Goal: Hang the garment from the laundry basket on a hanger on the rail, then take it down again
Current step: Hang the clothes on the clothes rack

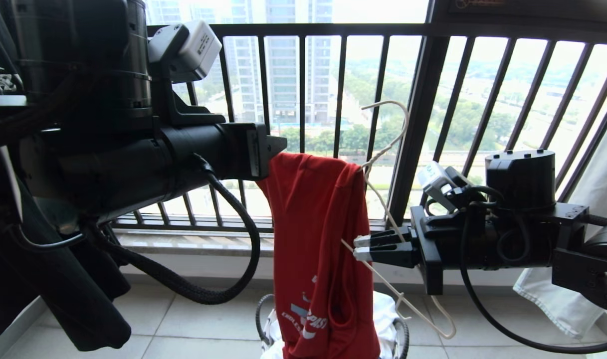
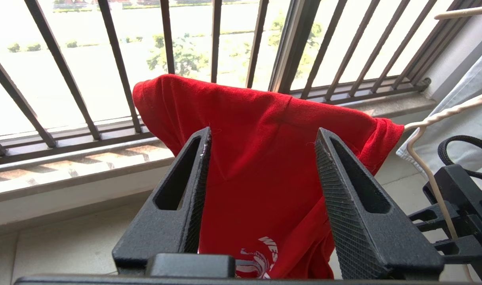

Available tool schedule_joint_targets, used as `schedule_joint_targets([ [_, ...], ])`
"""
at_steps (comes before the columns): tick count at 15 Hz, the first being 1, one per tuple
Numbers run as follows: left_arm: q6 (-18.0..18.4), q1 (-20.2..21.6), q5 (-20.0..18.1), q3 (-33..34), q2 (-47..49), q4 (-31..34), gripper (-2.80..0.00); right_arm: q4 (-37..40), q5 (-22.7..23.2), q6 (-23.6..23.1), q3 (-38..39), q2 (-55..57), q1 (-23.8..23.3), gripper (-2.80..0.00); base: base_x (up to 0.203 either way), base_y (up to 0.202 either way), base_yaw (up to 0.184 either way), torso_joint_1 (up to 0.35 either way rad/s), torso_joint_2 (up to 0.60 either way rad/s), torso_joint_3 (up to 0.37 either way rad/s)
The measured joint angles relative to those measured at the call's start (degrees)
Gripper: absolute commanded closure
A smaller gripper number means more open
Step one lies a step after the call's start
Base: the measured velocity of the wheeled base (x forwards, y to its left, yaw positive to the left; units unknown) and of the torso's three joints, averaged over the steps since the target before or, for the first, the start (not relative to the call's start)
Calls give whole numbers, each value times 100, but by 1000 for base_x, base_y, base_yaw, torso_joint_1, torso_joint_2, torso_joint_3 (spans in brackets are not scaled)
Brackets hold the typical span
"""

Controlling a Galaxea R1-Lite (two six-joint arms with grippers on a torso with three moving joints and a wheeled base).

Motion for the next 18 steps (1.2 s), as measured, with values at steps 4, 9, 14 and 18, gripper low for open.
schedule_joint_targets([
  [4, -18, 483, -845, -1, -34, 221, 0, 0, 91, 14, -7, -9, 0, 0, 0, 0, 0, 0, 0, 0],
  [9, 704, 1306, -2127, -410, 93, 557, 0, -2, 98, -15, -13, -68, 3, 0, 0, 0, 0, 0, 0, 0],
  [14, 1922, 2007, -3918, -2499, 483, 2711, 0, 5, 120, -24, -20, -105, 17, 0, 0, 0, 0, 0, 0, 0],
  [18, 3733, 2285, -4227, -3921, 1200, 5007, 0, 7, 141, -107, -348, 12, 65, 0, 0, 0, 0, 0, 0, 0],
])
